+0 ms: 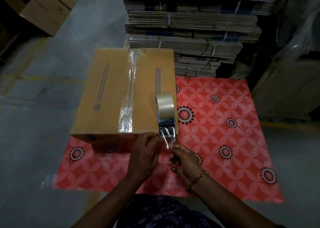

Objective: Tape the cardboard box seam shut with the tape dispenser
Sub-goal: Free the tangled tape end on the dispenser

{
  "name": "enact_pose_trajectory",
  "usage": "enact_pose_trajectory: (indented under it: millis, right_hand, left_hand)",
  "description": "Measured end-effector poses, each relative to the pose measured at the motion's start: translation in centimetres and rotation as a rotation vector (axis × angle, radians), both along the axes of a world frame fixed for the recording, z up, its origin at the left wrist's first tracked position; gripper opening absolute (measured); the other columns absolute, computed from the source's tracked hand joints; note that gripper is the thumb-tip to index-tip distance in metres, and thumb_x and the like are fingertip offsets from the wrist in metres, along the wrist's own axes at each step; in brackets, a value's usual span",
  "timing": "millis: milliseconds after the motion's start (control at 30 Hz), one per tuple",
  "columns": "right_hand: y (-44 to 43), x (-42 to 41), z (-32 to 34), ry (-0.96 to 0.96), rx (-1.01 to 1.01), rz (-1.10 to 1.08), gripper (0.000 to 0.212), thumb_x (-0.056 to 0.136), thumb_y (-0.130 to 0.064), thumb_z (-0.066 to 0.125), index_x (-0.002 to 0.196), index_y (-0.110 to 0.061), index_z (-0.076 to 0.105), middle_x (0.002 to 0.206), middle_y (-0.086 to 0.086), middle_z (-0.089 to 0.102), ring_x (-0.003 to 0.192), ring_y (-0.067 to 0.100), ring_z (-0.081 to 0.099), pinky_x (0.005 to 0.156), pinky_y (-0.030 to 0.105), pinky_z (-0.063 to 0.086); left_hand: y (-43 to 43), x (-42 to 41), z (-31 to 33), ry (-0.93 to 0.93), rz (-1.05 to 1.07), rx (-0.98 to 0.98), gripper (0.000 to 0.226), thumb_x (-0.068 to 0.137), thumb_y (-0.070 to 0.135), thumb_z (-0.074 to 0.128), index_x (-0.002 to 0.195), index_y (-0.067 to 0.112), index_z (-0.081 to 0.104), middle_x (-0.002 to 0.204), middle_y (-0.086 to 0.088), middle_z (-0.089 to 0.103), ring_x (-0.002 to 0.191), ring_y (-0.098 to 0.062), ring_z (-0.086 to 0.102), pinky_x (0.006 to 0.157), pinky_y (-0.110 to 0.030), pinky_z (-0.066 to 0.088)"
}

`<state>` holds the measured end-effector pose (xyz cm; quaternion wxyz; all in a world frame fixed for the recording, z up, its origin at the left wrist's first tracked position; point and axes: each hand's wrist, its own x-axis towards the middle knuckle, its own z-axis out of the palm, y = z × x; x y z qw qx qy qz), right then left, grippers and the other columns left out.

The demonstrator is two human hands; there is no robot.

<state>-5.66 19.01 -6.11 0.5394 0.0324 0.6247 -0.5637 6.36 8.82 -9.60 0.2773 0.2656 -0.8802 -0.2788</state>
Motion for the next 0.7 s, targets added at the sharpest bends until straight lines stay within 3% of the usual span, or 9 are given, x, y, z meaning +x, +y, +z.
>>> enact_pose_trajectory:
  millis: [133, 267, 333, 367, 433, 500, 567, 700]
  right_hand:
    - [-0.1, 0.0, 0.1, -0.001, -0.015, 0.011, 0.015, 0.091, -0.024, 0.065, 0.078, -0.017, 0.066, 0.059, 0.001, 0.057, 0.046, 0.012, 0.050, 0.040, 0.020, 0.036]
    - [0.4, -0.3, 0.3, 0.144, -0.027, 0.083, 0.052, 0.088, -0.060, 0.054, 0.093, -0.011, 0.069, 0.059, 0.002, 0.060, 0.049, 0.017, 0.054, 0.043, 0.023, 0.038]
    - [1.4, -0.8, -0.1, 0.325, -0.059, 0.104, 0.049, 0.084, -0.067, 0.055, 0.093, -0.020, 0.066, 0.065, 0.002, 0.063, 0.052, 0.016, 0.057, 0.045, 0.025, 0.040]
    - [2.0, -1.3, -0.5, 0.488, -0.059, 0.131, 0.038, 0.083, -0.063, 0.061, 0.094, -0.027, 0.064, 0.070, -0.001, 0.064, 0.056, 0.014, 0.059, 0.048, 0.026, 0.043]
    - [3.1, -2.5, -1.5, 0.802, -0.069, 0.203, 0.020, 0.085, -0.036, 0.070, 0.101, -0.037, 0.058, 0.080, -0.008, 0.066, 0.063, 0.007, 0.061, 0.055, 0.025, 0.048]
    - [3.4, -3.5, -2.0, 1.020, -0.098, 0.293, 0.036, 0.087, -0.014, 0.068, 0.108, -0.039, 0.054, 0.093, -0.013, 0.063, 0.070, 0.009, 0.062, 0.060, 0.023, 0.050]
    - [3.0, -4.0, -1.8, 1.156, -0.127, 0.384, 0.042, 0.087, -0.011, 0.067, 0.113, -0.040, 0.053, 0.103, -0.011, 0.058, 0.076, 0.010, 0.062, 0.062, 0.022, 0.051]
    - [2.0, -4.5, -2.0, 1.306, -0.154, 0.507, 0.029, 0.088, -0.015, 0.066, 0.112, -0.029, 0.058, 0.105, -0.011, 0.053, 0.078, 0.002, 0.059, 0.064, 0.020, 0.049]
  left_hand:
    - [0.0, -0.4, 0.2, 0.003, -0.019, -0.010, 0.014, 0.087, 0.007, 0.067, 0.099, 0.013, 0.070, 0.105, -0.005, 0.058, 0.098, -0.022, 0.058, 0.080, -0.036, 0.050]
    - [-0.4, -0.5, 0.2, -0.024, -0.014, 0.043, 0.018, 0.083, -0.001, 0.069, 0.096, 0.012, 0.067, 0.103, -0.001, 0.054, 0.095, -0.016, 0.054, 0.077, -0.027, 0.044]
    - [-0.5, -0.4, 0.3, -0.029, -0.025, 0.091, 0.020, 0.083, -0.002, 0.070, 0.096, 0.013, 0.067, 0.102, 0.001, 0.053, 0.093, -0.013, 0.053, 0.076, -0.022, 0.042]
    - [-0.6, -0.4, 0.4, -0.026, -0.026, 0.117, 0.019, 0.084, -0.001, 0.071, 0.096, 0.013, 0.067, 0.102, 0.003, 0.052, 0.093, -0.011, 0.053, 0.076, -0.020, 0.041]
    - [-0.6, -0.4, 0.6, -0.011, -0.020, 0.164, 0.015, 0.087, 0.003, 0.071, 0.095, 0.015, 0.068, 0.102, 0.007, 0.051, 0.094, -0.007, 0.054, 0.078, -0.015, 0.041]
    - [-0.6, -0.4, 0.7, -0.004, -0.018, 0.203, 0.013, 0.088, 0.005, 0.071, 0.095, 0.016, 0.068, 0.102, 0.010, 0.050, 0.094, -0.003, 0.055, 0.079, -0.012, 0.041]
    - [-0.8, -0.5, 0.7, 0.000, -0.022, 0.236, 0.013, 0.088, 0.006, 0.071, 0.095, 0.018, 0.069, 0.102, 0.010, 0.051, 0.096, -0.001, 0.056, 0.078, -0.014, 0.044]
    - [-1.1, -0.4, 0.7, 0.004, -0.037, 0.256, 0.012, 0.089, 0.009, 0.070, 0.095, 0.018, 0.069, 0.102, 0.008, 0.053, 0.094, -0.006, 0.060, 0.076, -0.021, 0.048]
